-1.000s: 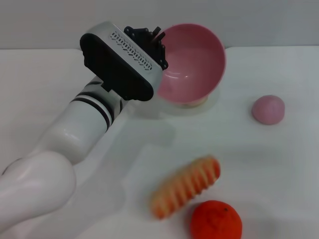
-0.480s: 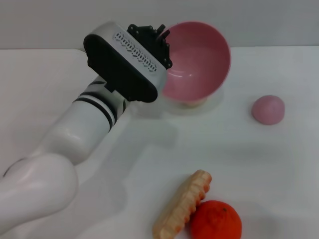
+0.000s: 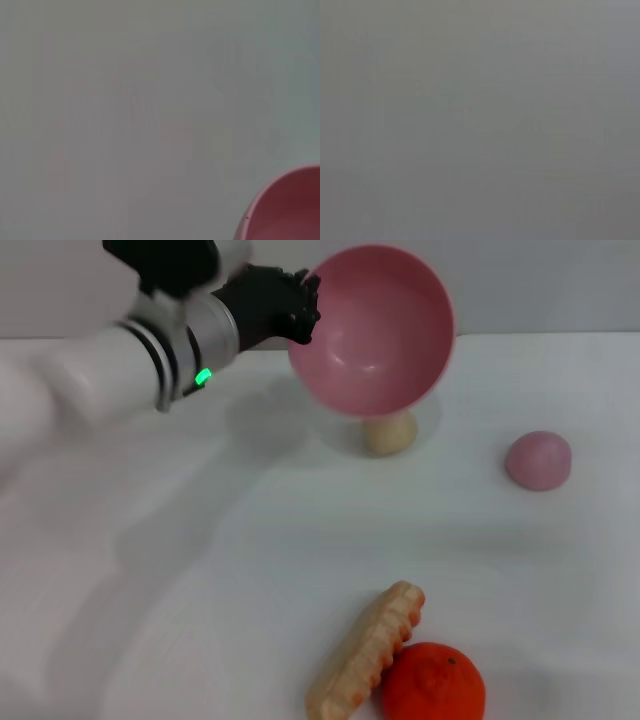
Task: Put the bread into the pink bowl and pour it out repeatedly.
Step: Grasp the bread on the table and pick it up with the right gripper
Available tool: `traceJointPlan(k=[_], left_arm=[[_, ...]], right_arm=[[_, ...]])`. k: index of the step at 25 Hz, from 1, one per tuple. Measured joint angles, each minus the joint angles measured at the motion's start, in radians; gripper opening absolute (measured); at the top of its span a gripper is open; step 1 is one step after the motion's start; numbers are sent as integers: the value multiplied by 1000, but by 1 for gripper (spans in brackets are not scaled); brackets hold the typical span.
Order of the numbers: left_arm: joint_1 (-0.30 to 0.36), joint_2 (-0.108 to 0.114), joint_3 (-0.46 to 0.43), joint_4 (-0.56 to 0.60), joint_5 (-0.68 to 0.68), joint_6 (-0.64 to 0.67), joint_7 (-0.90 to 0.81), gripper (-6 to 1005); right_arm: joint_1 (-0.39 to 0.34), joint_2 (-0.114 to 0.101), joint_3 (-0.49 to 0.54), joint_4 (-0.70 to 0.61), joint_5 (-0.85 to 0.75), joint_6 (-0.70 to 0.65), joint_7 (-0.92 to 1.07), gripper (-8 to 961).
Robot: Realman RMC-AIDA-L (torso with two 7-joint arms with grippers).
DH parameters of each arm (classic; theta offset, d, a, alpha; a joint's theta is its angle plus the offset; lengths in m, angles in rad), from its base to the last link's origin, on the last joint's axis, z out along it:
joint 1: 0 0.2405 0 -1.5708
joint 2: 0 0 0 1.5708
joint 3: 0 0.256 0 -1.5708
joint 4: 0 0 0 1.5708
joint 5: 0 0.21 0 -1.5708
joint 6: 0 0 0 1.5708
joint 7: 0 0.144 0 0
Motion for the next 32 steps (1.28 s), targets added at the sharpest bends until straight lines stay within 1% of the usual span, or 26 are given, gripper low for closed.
traceJointPlan(k=[2,4,5,6,8,9,11,13,16,17,20,22,26,27,29,32], left_arm=[[-48,1,-137,-38,0,175,-23,43],[-110,6,-310,-101,4,368,-43,43],[-136,11,-379,-131,11,456,-49,43],[-165,19,-455,-164,20,542,-57,43],[-206,39,-563,-198,66,679,-93,43],[-227,56,-617,-205,123,766,-139,43],[-246,77,-641,-192,205,847,-212,43],[-260,91,-664,-165,302,937,-278,43],[-271,96,-709,-141,394,1044,-326,43],[-274,98,-732,-137,421,1095,-337,43],[-269,106,-771,-134,435,1154,-347,43],[-258,115,-789,-129,436,1175,-351,44],[-238,134,-799,-122,439,1183,-353,44],[-234,139,-802,-122,444,1184,-353,44],[-230,143,-807,-122,454,1186,-353,44],[-228,147,-809,-122,467,1187,-353,44]], right_arm=[[12,0,0,18,0,-2,0,493],[24,0,2,39,0,-2,5,493],[31,-1,3,49,0,-3,13,493],[39,-1,4,59,0,-6,23,493],[53,-2,7,76,0,-24,45,493],[60,-4,11,81,0,-44,56,493],[80,-11,20,85,0,-103,75,492],[97,-17,25,85,-1,-163,85,492],[125,-31,31,54,-6,-299,95,492],[132,-38,34,28,-6,-366,95,492],[155,-57,71,-68,-7,-617,93,492],[182,-71,100,-127,-8,-800,80,492],[238,-101,142,-224,-14,-1114,31,492],[250,-104,158,-254,-15,-1196,7,492],[268,-101,200,-326,-14,-1366,-57,492],[295,-77,276,-444,-13,-1663,-174,492]])
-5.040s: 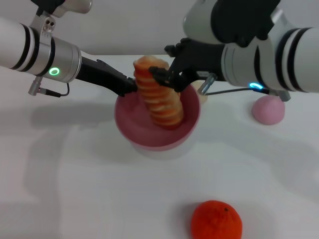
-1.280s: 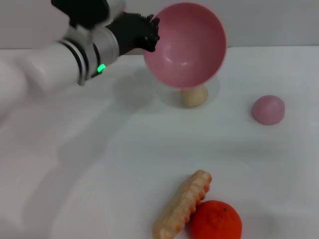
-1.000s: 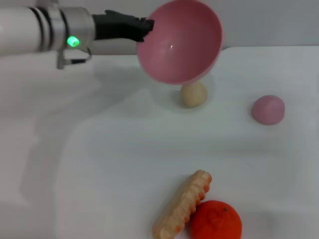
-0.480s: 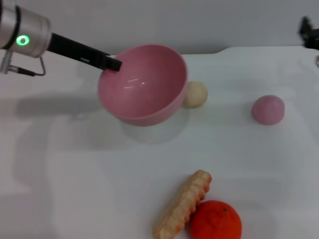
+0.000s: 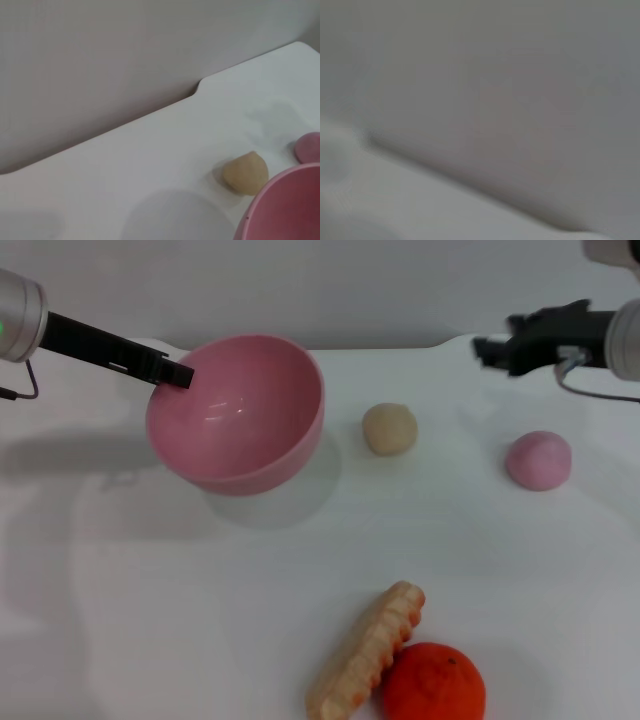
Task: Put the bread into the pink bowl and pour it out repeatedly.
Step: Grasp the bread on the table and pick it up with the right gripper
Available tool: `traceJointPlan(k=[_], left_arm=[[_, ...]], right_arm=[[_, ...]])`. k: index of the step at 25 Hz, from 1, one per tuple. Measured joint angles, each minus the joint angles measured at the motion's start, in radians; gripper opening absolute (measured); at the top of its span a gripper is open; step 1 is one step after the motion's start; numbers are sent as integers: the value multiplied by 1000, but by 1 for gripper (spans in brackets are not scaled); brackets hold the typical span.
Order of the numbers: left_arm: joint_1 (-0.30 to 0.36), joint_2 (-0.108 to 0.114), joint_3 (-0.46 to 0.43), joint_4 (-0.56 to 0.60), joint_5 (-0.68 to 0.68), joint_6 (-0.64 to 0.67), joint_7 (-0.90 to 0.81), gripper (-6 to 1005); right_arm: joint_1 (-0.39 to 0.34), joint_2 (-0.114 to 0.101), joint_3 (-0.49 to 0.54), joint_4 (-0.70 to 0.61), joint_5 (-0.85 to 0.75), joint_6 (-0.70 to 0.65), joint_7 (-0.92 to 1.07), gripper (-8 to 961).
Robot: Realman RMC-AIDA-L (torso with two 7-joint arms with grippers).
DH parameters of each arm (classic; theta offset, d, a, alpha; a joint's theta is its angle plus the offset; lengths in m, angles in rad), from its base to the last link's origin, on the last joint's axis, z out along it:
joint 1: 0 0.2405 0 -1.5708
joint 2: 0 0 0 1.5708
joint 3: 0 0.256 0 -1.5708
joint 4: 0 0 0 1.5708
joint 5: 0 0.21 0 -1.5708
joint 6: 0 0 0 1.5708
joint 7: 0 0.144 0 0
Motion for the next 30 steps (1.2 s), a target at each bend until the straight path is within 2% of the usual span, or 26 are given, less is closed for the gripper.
traceJointPlan(k=[2,4,7,11,15,18,22,25,26,30], left_arm=[[0,1,0,0,6,1,3,44],[0,1,0,2,8,1,5,44],[0,1,-1,4,8,2,8,44],[1,-3,-1,4,8,3,8,44],[1,-8,-1,3,8,5,4,44],[1,-13,-2,3,7,8,1,44],[3,-23,-2,3,4,6,1,43],[6,-31,-2,3,2,1,3,43],[10,-40,-5,3,1,-9,7,43],[22,-51,-15,6,0,-22,9,43]], right_arm=[[26,23,68,-92,-4,-225,-74,492],[53,37,120,-156,-5,-406,-114,492],[110,40,172,-242,-7,-678,-136,492],[185,42,197,-266,-7,-928,-136,492],[255,60,200,-229,-3,-1094,-149,492],[296,71,187,-175,-1,-1155,-177,492],[342,73,164,-75,0,-1160,-244,492],[365,78,155,-12,0,-1126,-323,492],[368,79,148,1,0,-1106,-351,492],[353,82,84,16,1,-1011,-442,492]])
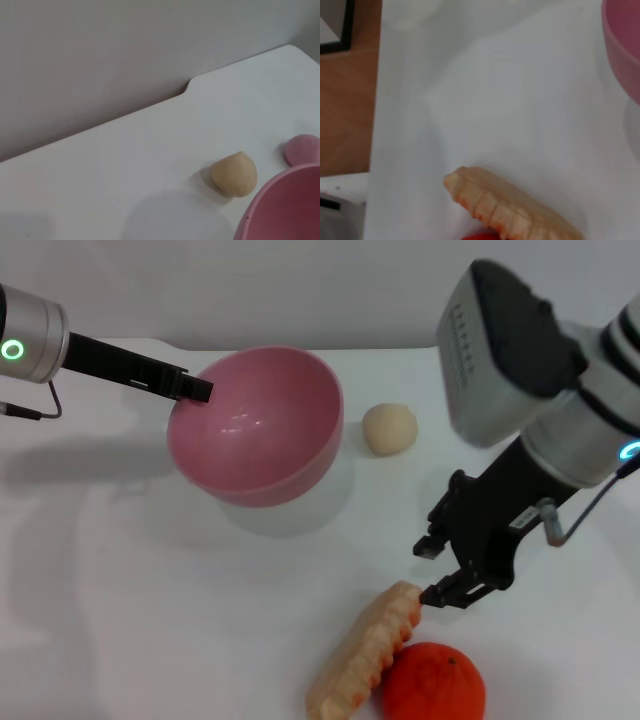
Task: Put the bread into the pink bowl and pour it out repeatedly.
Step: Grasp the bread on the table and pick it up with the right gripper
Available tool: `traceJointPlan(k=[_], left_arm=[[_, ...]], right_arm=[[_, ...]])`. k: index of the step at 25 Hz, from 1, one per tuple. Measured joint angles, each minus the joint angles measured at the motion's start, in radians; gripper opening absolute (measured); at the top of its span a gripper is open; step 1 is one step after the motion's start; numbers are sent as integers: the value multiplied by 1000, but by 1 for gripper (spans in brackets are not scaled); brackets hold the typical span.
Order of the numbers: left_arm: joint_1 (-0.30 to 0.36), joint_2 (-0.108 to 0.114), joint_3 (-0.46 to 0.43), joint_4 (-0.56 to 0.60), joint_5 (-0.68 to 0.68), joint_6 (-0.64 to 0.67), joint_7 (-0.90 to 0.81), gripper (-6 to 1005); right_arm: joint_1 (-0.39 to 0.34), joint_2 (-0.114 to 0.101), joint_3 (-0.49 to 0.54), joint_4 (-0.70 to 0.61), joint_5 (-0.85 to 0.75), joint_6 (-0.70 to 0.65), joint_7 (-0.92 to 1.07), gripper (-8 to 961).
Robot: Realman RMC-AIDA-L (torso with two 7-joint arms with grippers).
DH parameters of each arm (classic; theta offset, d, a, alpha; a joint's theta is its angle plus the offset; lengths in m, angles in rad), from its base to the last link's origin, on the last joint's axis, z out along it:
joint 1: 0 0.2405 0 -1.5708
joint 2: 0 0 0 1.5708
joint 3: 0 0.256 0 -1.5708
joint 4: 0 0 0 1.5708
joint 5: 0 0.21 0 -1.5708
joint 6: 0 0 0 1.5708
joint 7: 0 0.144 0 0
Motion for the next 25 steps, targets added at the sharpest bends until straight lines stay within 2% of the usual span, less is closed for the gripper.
traceJointPlan(k=[10,25], left_arm=[[15,-12,-24,1,-2,-5,1,44],[26,-17,-24,-6,-2,-16,3,43]], right_arm=[[-52,3,-207,32,2,168,-101,492],[-46,2,-234,127,58,271,-215,491]])
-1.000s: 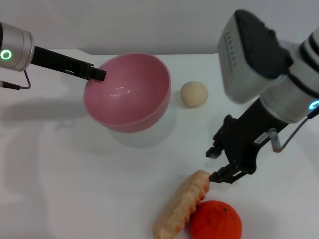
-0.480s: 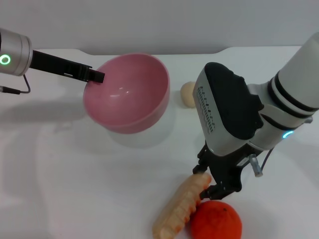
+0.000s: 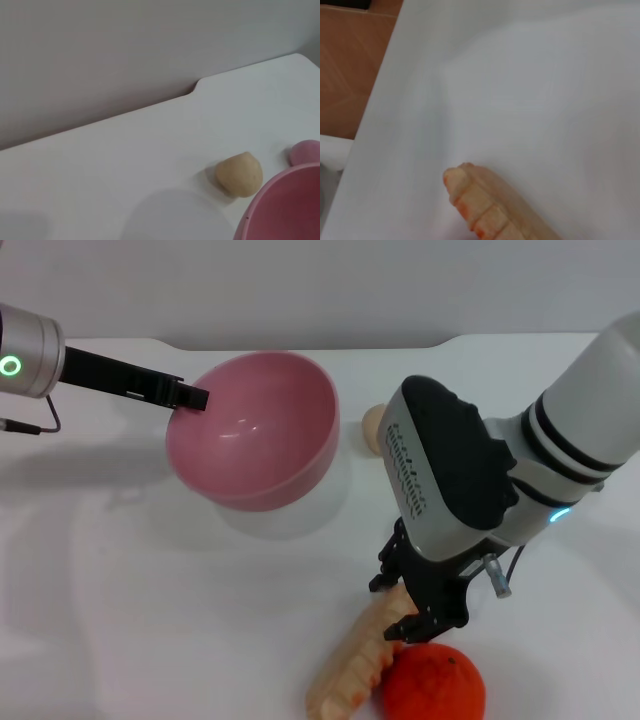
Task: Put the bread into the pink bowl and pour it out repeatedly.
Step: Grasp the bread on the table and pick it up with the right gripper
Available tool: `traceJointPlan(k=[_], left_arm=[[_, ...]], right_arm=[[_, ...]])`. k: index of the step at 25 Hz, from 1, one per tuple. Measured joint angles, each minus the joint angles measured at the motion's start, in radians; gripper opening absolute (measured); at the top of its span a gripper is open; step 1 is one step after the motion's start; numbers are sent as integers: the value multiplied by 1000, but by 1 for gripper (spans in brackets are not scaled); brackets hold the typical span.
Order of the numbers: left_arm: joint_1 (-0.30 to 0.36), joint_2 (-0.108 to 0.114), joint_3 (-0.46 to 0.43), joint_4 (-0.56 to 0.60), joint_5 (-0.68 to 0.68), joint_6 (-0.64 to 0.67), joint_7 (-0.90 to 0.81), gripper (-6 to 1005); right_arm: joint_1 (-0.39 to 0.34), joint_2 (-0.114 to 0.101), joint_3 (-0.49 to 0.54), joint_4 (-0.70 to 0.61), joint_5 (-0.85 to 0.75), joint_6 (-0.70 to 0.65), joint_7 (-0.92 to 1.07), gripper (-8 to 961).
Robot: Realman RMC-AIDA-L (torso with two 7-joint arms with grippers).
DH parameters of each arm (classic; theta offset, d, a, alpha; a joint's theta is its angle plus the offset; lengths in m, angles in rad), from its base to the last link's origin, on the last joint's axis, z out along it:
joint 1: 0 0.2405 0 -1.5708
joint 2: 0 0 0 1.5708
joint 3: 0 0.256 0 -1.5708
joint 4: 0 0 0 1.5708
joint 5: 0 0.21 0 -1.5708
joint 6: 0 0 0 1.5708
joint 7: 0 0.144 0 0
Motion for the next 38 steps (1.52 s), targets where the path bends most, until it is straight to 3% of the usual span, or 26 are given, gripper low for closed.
traceJointPlan(k=[22,33,38], left_arm=[[1,4,2,-5,5,-16,-1,44],[1,9,7,-7,6,-22,0,43],[1,10,7,-9,6,-22,0,43]], right_arm=[[53,2,-29,202,49,107,-52,491],[36,3,-22,213,72,189,-52,278],[36,2,-20,209,72,191,-51,256]])
